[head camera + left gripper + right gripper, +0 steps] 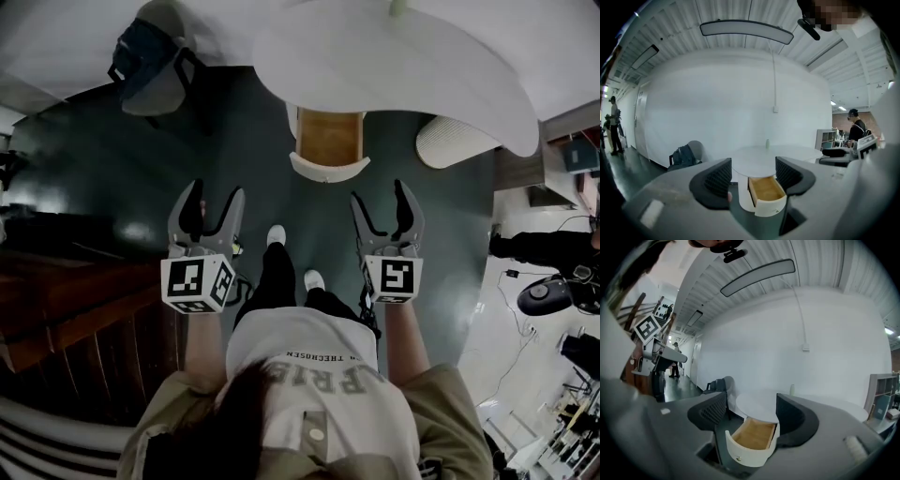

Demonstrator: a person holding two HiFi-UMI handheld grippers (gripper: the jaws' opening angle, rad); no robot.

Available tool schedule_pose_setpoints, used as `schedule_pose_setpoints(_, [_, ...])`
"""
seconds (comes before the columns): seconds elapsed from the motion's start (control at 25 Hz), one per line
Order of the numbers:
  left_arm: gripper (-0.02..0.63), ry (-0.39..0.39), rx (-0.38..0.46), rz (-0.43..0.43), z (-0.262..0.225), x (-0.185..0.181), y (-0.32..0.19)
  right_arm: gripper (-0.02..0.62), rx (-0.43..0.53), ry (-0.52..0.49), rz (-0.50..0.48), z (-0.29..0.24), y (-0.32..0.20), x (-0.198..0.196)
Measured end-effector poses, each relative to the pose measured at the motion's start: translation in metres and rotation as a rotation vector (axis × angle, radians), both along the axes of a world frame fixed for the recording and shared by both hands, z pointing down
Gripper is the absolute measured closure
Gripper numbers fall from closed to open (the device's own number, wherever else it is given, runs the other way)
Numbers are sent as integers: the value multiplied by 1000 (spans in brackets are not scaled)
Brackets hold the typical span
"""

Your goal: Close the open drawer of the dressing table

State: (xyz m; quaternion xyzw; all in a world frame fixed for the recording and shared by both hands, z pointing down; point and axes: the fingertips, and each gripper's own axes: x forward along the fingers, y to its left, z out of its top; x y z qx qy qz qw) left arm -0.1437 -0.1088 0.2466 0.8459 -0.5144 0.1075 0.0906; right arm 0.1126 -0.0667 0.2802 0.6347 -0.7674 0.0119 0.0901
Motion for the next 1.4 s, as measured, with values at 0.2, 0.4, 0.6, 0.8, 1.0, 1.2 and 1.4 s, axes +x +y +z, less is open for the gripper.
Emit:
schedule_pose_setpoints(0.2, [301,6,-16,40,16,6,-34,258,-53,11,48,36,-21,-2])
schedule_pose_setpoints(0.4, [301,0,-35,57,46,-1,-57,258,-102,-6,101,88,-39,-11])
schedule_pose_setpoints(0.6, [296,-11,-37,56,78,2,-61,258,-162,-26,138,155,-52,-8])
schedule_pose_setpoints(0.8, [296,-10,-54,40,118,8,-49,259,-238,-22,132,231,-60,-12])
schedule_pose_setpoints(1.0, [296,-14,-87,27,159,14,-31,262,-306,3,114,300,-63,-15])
schedule_pose_setpoints(1.2, [295,-15,-105,8,191,16,-22,273,-363,15,98,356,-68,-15])
schedule_pose_setpoints(1.4, [295,-25,-120,4,218,16,-17,275,-399,-20,73,405,-78,-23])
